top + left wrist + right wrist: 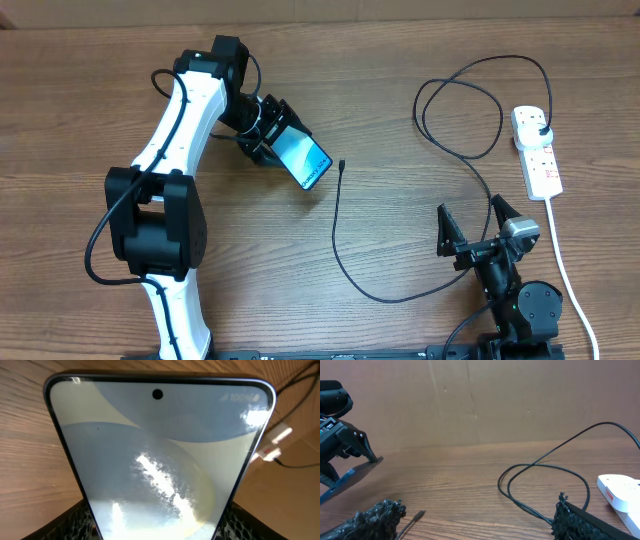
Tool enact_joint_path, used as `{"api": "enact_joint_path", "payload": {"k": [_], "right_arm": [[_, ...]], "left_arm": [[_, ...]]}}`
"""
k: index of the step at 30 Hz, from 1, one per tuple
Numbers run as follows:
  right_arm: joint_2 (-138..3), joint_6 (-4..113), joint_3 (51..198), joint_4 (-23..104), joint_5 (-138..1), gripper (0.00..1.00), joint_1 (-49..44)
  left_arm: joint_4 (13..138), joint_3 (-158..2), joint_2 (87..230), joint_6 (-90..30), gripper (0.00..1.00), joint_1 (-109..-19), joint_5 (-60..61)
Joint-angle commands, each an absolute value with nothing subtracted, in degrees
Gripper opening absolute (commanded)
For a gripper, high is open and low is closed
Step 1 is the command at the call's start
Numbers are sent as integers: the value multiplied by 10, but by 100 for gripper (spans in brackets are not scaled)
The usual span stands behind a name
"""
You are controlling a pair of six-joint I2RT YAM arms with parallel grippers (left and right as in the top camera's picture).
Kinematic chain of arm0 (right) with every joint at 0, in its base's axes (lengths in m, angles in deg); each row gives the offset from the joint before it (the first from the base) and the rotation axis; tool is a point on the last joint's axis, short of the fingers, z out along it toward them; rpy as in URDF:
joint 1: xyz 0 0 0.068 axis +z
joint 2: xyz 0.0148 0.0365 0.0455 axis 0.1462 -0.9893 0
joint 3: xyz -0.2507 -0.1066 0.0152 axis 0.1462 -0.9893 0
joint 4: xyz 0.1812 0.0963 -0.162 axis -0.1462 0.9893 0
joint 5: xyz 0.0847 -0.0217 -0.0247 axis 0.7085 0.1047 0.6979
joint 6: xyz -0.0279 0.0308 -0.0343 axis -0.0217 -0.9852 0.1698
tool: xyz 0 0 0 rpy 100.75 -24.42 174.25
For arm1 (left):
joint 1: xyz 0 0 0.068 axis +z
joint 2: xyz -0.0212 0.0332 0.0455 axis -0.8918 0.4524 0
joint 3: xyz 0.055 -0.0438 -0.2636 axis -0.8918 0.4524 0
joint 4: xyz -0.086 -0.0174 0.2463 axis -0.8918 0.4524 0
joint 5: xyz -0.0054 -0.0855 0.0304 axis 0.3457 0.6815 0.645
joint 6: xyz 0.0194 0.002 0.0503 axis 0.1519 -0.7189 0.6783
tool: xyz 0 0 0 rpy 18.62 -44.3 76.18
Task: Plug charger to phone and switch on socket
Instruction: 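Lift the smartphone and tilt it upright toward the cable, then hold the smartphone raised with its bottom port facing right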
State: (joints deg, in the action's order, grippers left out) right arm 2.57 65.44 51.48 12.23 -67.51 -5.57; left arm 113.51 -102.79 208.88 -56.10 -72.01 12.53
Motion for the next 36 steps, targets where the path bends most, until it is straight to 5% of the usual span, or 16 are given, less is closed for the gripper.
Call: {"api": "enact_joint_path", "payload": {"k": [1,36], "right_arm": [[31,655,509,119,-673,100,-55],[31,655,509,119,-673,100,-55]], "left_arm": [[1137,-1045,2084,-575,59,-720,211],[1195,-1045,2084,-770,58,-720,368]]}}
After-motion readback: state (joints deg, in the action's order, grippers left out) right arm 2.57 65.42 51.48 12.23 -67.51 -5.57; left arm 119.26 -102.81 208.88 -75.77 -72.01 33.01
